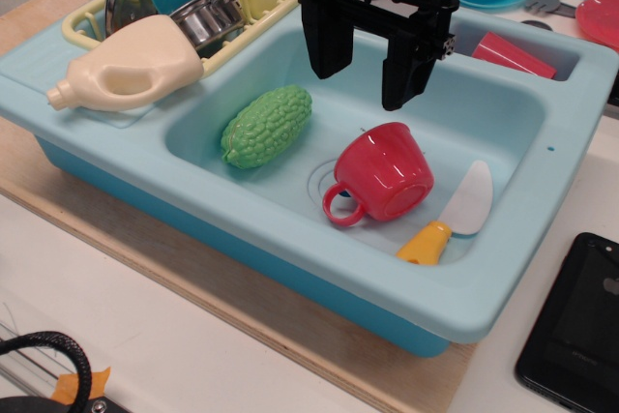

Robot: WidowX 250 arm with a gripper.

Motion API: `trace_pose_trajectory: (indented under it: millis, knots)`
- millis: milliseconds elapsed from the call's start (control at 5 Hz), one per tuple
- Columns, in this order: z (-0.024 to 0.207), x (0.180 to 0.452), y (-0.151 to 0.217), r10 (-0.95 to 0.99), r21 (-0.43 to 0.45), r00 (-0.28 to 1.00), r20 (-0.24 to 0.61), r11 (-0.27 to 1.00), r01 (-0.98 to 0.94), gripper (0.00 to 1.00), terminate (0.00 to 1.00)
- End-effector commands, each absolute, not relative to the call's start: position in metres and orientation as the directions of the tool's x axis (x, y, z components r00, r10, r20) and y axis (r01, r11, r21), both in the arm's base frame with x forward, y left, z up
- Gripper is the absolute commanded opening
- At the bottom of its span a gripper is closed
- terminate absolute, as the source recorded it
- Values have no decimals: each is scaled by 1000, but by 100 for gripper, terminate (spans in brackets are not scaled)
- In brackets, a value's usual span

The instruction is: Flip cup upright

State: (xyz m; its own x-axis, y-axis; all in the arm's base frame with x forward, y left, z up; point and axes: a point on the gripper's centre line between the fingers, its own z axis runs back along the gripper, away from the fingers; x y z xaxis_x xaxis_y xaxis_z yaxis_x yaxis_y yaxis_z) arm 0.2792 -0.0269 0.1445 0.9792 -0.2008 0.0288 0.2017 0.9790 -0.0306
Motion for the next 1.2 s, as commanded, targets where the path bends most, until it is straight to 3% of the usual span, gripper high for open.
trace_pose_trajectory:
  millis: [0, 400, 1000]
  knots:
    - [144, 279, -27, -201, -31, 979, 29, 979, 202, 100, 0]
    - [130, 278, -33, -160, -208, 986, 56, 964, 168, 100, 0]
    - [103, 276, -46, -145, -329, 989, 12, 934, 141, 100, 0]
